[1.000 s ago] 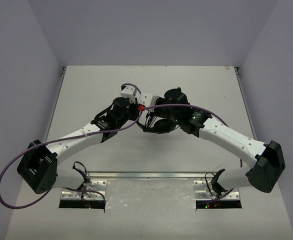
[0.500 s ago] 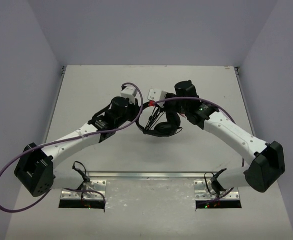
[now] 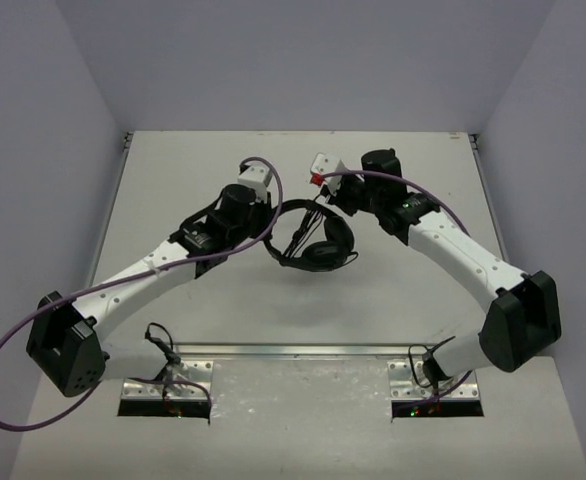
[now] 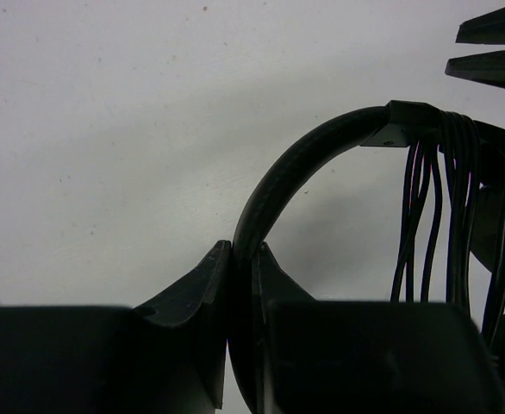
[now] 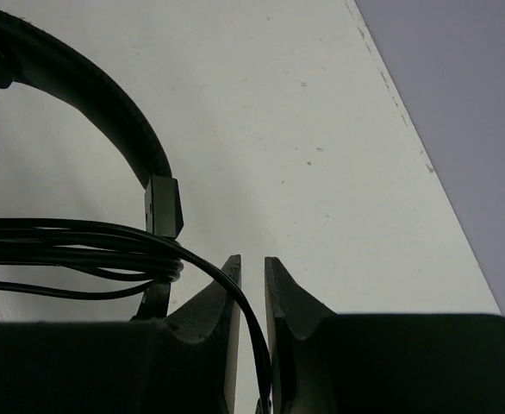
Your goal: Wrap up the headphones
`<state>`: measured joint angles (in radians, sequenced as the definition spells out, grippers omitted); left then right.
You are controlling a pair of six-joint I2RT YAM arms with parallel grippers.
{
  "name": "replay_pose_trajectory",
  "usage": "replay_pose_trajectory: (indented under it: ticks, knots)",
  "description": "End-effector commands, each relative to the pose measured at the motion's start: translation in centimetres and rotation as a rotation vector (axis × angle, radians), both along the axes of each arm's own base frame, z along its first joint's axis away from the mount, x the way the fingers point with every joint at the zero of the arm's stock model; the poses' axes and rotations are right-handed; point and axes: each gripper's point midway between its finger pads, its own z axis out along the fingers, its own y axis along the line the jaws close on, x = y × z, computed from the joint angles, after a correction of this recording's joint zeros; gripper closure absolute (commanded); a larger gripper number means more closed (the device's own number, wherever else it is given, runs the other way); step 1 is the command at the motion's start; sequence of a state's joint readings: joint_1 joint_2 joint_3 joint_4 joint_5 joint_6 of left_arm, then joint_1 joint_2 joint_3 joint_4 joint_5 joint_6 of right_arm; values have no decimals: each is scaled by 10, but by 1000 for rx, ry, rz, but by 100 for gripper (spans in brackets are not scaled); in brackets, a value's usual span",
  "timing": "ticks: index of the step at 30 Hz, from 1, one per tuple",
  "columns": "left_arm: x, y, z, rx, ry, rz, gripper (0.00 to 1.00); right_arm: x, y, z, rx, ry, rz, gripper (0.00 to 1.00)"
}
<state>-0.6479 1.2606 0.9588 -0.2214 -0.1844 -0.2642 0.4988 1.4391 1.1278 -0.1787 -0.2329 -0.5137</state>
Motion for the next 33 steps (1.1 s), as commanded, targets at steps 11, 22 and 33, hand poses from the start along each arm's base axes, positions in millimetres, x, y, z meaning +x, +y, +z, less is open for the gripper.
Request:
replay_pose_trajectory:
  ticks: [11,22,33]
  knots:
    - [25,-2,92,-103,-240,-300,100,27,-6,2,186,10,-86,77]
    - [57,0,101,-81,-263,-523,100,-5,11,-28,384,186,-53,59]
    - [79,8,48,-16,-114,-695,100,9,-101,-65,538,311,-629,32]
